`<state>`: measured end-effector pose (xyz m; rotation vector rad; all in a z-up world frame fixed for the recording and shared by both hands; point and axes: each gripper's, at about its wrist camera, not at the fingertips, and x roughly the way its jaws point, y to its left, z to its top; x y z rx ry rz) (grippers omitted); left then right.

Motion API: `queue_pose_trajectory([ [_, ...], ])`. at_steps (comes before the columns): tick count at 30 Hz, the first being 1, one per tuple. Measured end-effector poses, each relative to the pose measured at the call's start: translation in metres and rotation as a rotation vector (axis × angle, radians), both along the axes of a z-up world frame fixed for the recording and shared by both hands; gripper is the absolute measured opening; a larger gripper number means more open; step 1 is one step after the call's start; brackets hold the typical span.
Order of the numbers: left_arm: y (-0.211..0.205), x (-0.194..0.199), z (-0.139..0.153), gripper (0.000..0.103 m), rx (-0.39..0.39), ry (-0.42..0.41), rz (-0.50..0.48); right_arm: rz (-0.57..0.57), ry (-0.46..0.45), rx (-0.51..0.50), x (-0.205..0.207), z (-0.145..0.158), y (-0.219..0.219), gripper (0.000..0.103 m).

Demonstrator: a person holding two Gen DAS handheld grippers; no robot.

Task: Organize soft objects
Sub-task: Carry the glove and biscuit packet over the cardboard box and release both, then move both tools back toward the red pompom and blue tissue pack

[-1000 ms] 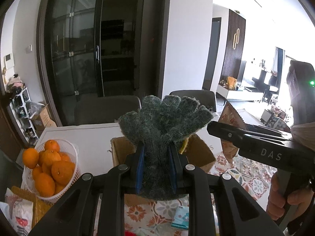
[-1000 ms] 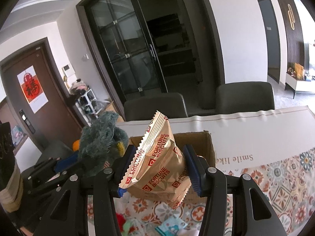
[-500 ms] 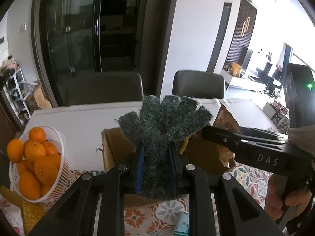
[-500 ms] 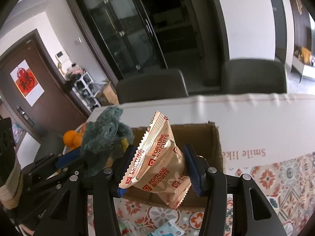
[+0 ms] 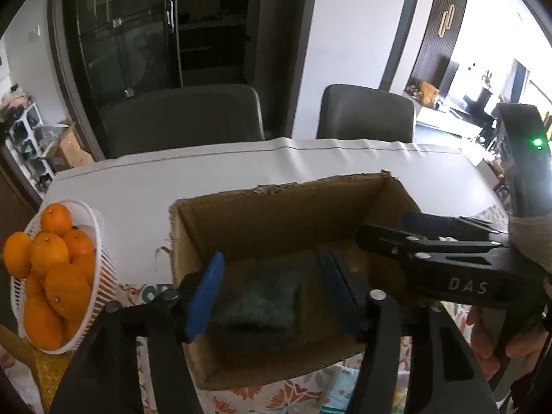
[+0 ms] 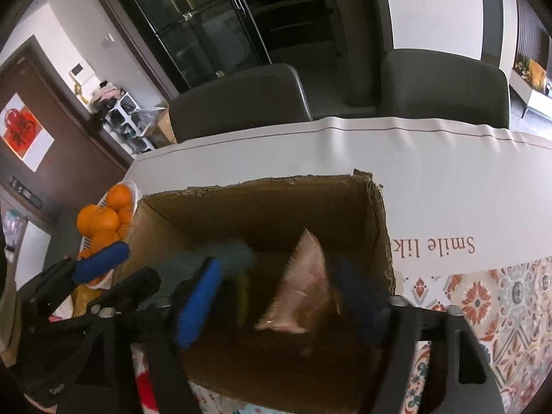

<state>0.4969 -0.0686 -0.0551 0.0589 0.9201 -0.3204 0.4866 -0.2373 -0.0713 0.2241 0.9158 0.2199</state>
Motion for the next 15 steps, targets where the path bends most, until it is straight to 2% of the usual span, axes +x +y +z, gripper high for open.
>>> queue_pose_trajectory([
  [7,0.011,-0.013,0.014,0.073,0.025,-0.051,0.032,-0.023,-0.033,-0.016,-0.008,0.010,-0.001,0.079],
  [15,0.024,-0.042,0.029,0.084,0.055,-0.114,0.077,-0.062,-0.079,-0.103,-0.035,0.030,0.005,0.079],
])
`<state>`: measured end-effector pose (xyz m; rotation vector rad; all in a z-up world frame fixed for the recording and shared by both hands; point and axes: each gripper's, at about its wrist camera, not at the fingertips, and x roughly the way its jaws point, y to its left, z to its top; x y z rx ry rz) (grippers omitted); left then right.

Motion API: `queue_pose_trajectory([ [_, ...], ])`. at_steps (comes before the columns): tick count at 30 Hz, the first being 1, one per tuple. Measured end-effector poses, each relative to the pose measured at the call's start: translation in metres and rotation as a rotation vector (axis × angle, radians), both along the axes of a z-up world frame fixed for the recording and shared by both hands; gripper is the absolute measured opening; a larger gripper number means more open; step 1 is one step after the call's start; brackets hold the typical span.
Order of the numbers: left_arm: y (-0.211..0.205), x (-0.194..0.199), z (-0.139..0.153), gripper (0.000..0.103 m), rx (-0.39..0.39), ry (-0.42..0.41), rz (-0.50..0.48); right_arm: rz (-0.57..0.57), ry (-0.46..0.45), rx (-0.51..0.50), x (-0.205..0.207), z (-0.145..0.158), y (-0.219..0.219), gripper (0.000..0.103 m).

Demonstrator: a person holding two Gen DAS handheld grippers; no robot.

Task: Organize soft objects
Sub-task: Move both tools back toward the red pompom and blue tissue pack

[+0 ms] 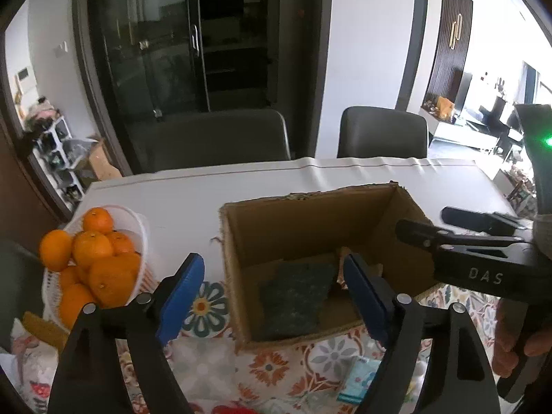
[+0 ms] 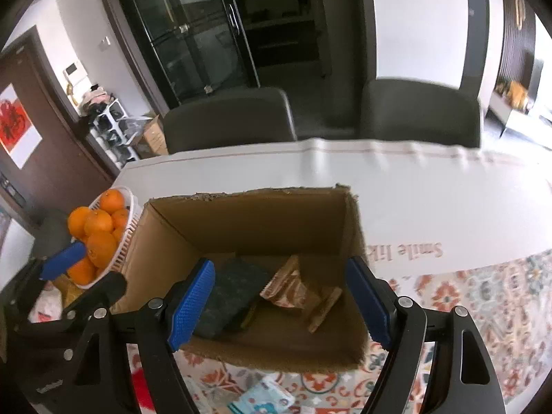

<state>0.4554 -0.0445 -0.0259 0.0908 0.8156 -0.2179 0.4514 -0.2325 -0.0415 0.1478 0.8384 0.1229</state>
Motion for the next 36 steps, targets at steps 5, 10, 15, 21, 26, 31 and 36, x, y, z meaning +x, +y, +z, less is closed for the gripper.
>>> queue_pose_trajectory([
  [5,0.009,-0.020,0.006,0.090,0.011,-0.021,0.021,-0.014,-0.016,-0.056,-0.021,0.010,0.008,0.079],
  [10,0.024,-0.036,0.008,0.095,0.005,-0.013,0.049,-0.007,-0.016,-0.065,-0.038,0.013,0.017,0.079],
  [15,0.036,-0.053,0.005,0.096,0.002,0.019,0.086,0.011,0.010,-0.050,-0.053,0.006,0.029,0.079],
  [21,0.050,-0.075,-0.002,0.096,0.000,0.052,0.128,0.021,0.047,-0.026,-0.068,-0.007,0.038,0.079],
  [26,0.058,-0.088,-0.015,0.096,-0.004,0.100,0.149,0.021,0.079,-0.005,-0.080,-0.022,0.046,0.079],
  [31,0.061,-0.093,-0.033,0.096,0.008,0.155,0.161,0.025,0.142,0.011,-0.083,-0.045,0.049,0.079],
  [36,0.062,-0.095,-0.050,0.096,0.010,0.211,0.166,0.026,0.202,0.016,-0.083,-0.069,0.050,0.079],
])
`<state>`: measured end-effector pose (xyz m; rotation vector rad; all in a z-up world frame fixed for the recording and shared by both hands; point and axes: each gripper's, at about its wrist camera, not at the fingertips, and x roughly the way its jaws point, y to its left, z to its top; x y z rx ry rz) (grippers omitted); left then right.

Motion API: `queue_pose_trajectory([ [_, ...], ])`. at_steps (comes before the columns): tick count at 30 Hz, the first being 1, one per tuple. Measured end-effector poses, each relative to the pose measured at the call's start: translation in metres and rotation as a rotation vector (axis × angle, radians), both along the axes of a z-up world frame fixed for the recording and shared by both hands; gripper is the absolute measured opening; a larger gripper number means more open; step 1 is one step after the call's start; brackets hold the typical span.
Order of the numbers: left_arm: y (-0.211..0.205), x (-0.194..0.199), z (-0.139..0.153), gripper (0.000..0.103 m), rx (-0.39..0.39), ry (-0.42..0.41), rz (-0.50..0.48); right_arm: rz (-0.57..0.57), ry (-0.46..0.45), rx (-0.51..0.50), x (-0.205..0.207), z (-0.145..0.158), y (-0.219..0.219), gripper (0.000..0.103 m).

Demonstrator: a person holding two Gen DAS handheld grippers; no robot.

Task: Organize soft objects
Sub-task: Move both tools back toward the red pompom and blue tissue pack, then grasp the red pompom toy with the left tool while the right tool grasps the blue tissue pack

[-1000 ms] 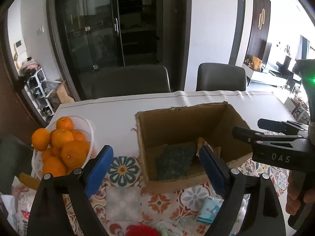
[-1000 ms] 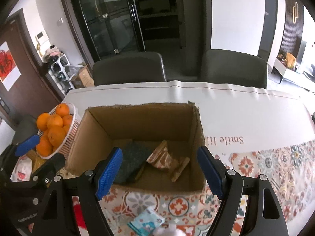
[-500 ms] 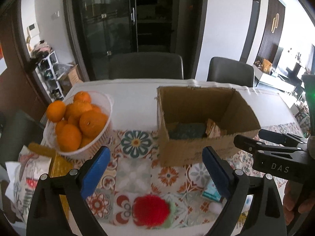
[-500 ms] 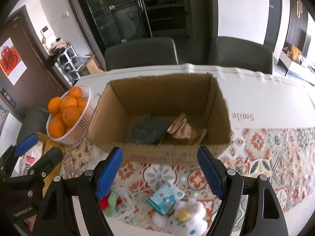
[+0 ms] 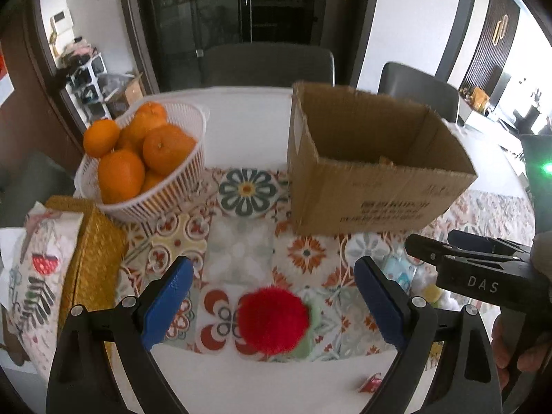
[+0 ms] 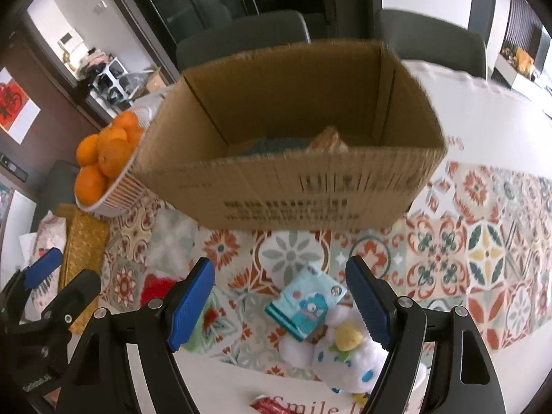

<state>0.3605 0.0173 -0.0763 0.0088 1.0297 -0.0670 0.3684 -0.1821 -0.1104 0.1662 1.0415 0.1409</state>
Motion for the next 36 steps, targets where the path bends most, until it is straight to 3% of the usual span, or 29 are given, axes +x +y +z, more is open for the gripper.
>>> queue_pose_trajectory([
  [4,0.000,-0.001,-0.018,0.096,0.003,0.059,0.013,0.027,0.059,-0.004,0.004,-0.017,0.004,0.079],
  [16,-0.005,-0.004,-0.056,0.096,-0.009,0.205,0.036,0.262,0.217,-0.186,0.015,-0.049,0.021,0.079],
  [29,-0.011,0.000,-0.091,0.096,0.012,0.323,0.006,0.489,0.315,-0.377,0.020,-0.082,0.039,0.082],
  [36,-0.014,0.007,-0.110,0.095,0.019,0.359,-0.012,0.521,0.341,-0.385,0.025,-0.101,0.040,0.082],
])
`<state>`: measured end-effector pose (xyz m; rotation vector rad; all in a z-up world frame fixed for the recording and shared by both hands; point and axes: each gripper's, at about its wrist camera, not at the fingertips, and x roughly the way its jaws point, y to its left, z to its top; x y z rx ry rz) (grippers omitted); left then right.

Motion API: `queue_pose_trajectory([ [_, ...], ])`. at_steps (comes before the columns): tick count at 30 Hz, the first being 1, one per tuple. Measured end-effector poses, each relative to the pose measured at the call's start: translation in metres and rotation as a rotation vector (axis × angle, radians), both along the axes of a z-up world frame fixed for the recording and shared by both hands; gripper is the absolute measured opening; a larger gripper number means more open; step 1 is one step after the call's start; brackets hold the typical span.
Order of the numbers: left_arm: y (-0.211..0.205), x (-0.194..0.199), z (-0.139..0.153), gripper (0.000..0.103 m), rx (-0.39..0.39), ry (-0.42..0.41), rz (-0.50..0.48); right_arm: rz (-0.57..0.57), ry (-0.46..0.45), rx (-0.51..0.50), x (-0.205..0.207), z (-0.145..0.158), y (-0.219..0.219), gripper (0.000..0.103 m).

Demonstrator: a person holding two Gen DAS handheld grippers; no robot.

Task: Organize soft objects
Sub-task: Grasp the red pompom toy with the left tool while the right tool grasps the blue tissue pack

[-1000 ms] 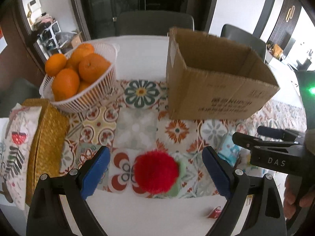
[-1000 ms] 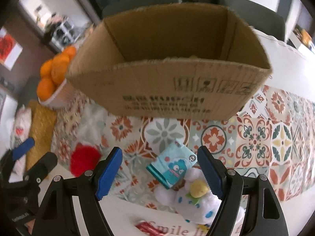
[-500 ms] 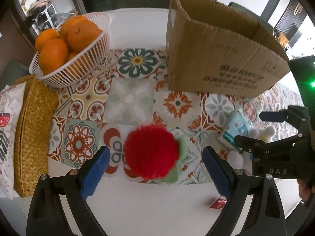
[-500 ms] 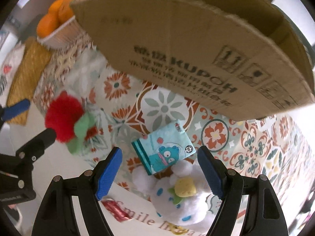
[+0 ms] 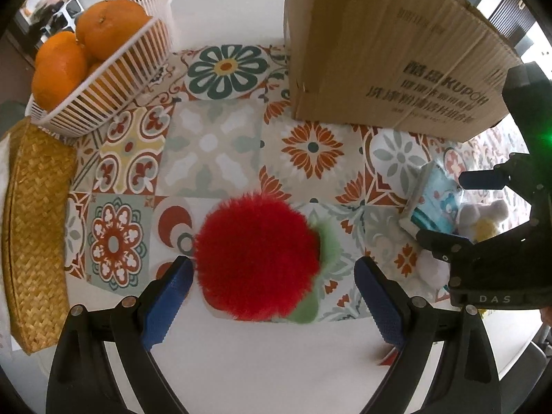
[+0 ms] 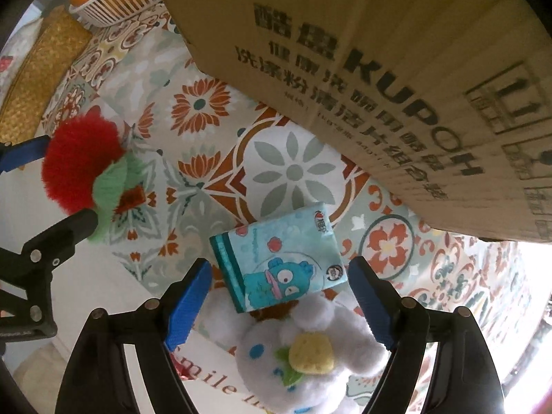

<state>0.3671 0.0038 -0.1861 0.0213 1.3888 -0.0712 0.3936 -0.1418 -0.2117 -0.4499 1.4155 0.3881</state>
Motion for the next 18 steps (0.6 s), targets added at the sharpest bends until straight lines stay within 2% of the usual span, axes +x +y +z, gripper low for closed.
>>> queue_pose_trajectory([
  [6,0.000,0.007,-0.016,0.092,-0.011,0.032,0.001,-0.011,0.010,0.016,0.012,-0.016,0.004,0.082],
  [12,0.000,0.014,-0.028,0.077,-0.021,0.055,0.008,-0.025,0.025,0.022,0.024,-0.030,0.005,0.082],
  [14,-0.001,0.014,-0.029,0.068,-0.021,0.055,0.009,-0.035,0.025,0.027,0.028,-0.035,0.006,0.082],
  [18,-0.003,0.016,-0.035,0.058,-0.026,0.053,0.009,-0.050,0.015,0.031,0.031,-0.044,0.003,0.080],
])
